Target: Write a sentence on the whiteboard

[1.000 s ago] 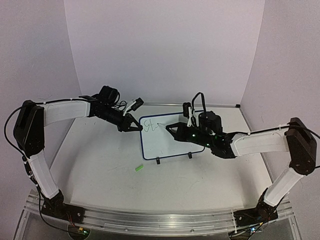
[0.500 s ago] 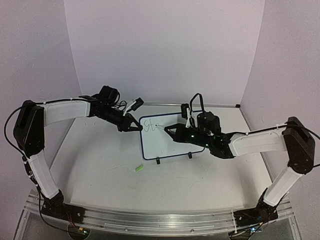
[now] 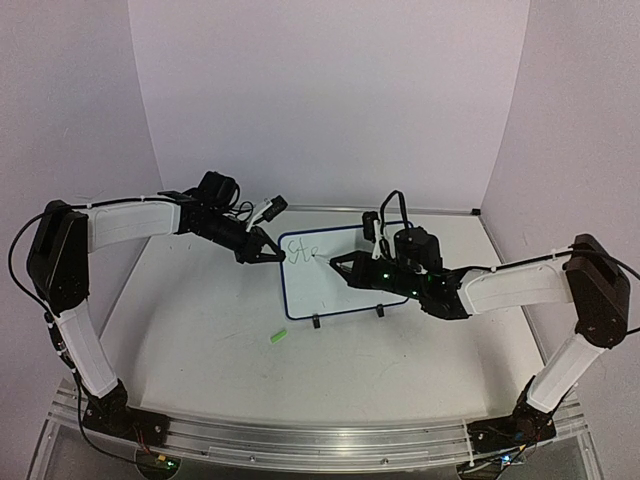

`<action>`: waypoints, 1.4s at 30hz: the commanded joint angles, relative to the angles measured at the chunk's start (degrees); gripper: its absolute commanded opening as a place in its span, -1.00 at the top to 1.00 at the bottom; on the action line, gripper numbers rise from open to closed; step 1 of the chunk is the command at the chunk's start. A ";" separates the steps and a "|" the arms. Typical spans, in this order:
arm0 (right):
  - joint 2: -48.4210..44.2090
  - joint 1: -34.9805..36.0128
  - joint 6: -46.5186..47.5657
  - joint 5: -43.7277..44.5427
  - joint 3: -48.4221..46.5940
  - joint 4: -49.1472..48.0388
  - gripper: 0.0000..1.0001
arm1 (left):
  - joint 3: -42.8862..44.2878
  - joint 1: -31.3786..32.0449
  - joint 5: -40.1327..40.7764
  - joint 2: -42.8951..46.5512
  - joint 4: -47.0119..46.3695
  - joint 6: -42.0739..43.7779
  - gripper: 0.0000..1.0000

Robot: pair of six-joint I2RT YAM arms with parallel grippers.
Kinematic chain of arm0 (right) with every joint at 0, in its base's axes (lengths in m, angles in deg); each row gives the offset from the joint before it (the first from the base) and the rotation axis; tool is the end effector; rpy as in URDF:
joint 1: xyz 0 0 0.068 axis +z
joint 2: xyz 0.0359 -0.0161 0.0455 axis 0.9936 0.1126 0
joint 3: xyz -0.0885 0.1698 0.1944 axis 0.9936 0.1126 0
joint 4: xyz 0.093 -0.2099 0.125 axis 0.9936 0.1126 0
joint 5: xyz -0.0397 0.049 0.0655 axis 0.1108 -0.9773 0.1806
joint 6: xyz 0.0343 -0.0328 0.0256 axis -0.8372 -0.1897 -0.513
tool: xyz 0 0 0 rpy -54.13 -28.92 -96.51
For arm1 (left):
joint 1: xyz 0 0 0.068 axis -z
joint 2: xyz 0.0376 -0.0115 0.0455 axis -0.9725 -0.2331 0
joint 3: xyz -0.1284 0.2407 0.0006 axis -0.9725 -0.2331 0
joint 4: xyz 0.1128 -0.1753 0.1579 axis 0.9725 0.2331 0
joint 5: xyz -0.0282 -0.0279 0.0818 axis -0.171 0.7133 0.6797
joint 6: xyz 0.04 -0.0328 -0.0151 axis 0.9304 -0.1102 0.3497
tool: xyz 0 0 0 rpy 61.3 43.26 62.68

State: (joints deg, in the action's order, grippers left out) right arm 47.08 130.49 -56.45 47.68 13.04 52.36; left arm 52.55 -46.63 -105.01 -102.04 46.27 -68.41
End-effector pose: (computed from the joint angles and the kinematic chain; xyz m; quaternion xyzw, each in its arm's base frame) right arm 0.2442 0.2711 0.2263 -0.1445 0.7627 0.4636 0.4270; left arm 0.3255 -0.2153 0.2497 0.4728 0.7406 -0.3784 0.2911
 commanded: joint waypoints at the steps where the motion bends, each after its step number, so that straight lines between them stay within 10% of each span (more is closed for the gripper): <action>1: 0.76 -0.18 -0.36 1.11 0.80 -0.69 1.00 | 1.43 0.78 2.62 0.30 2.47 1.41 1.00; 42: -6.38 -0.13 1.25 2.50 3.21 -0.32 1.00 | 1.43 1.13 2.87 0.40 2.65 1.47 1.00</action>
State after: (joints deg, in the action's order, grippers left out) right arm 43.94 130.47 -56.37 50.03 15.91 52.84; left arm 52.57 -46.48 -104.96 -102.04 46.34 -68.32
